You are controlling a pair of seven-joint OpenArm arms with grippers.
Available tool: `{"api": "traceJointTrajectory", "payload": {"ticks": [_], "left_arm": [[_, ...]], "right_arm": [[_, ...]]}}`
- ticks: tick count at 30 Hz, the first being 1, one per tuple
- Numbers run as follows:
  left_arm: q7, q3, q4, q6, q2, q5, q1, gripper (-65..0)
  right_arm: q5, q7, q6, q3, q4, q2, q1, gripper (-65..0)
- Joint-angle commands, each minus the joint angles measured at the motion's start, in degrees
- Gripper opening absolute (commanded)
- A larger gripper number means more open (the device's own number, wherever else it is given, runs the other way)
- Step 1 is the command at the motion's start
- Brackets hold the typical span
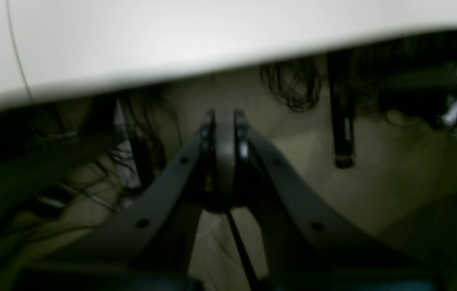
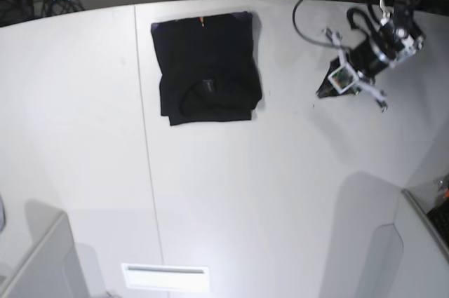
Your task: Fold the T-shirt properly
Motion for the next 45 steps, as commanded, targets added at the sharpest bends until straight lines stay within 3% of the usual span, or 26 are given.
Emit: {"api": "traceJointTrajectory", "payload": {"ticks": [1, 4, 7, 10, 17, 22, 27, 34, 40, 45], "left_arm": [[-4.2, -2.7, 1.0, 0.2, 0.5, -0.8, 4.5, -65.0], [-11.1, -8.1, 0.7, 0.2, 6.5, -0.8, 17.2, -65.0], [-17.1, -10.8, -1.0, 0.2, 11.9, -0.7, 25.8, -65.0], [-26.3, -11.2, -5.9, 0.2, 15.5, -0.6, 30.9, -65.0], [-43.4, -10.7, -23.8, 1.5, 17.3, -0.6, 34.9, -65.0], [-48.5, -10.1, -36.6, 1.6, 17.2, 0.7, 32.6, -65.0], [-51.1, -7.3, -50.9, 1.7, 17.0, 10.8, 26.7, -65.0], [-51.6, -4.9, -80.5, 1.8, 16.7, 15.5, 11.5, -65.0], [-51.3, 1.9, -96.7, 1.9, 14.0, 15.4, 0.6, -65.0], [-50.9, 7.4, -108.8, 7.4, 12.9, 15.5, -8.5, -65.0]], "right_arm": [[-2.3, 0.9, -0.3, -0.3, 0.7, 0.6, -1.8, -65.0], [-6.7, 0.7, -0.3, -3.2, 0.7, 1.8, -4.1, -65.0], [-6.7, 0.7, -0.3, -12.4, -0.5, 10.0, -5.1, -65.0], [-6.7, 0.6, -0.4, -22.2, -2.3, 15.1, -4.7, -65.0], [-6.8, 0.6, -0.7, -34.1, -9.3, 17.8, -2.4, -65.0], [-6.8, 0.6, -0.7, -37.5, -17.2, 17.3, 0.5, -65.0], [-6.7, 0.7, -0.7, -42.8, -26.1, 16.9, 4.1, -65.0], [-6.7, 1.6, -0.8, -45.3, -50.7, 8.6, 15.4, -65.0], [-6.7, 14.3, -0.8, -44.9, -72.8, 3.8, 23.0, -65.0], [-6.6, 24.7, -0.8, -44.7, -95.0, -0.8, 32.5, -65.0]]}}
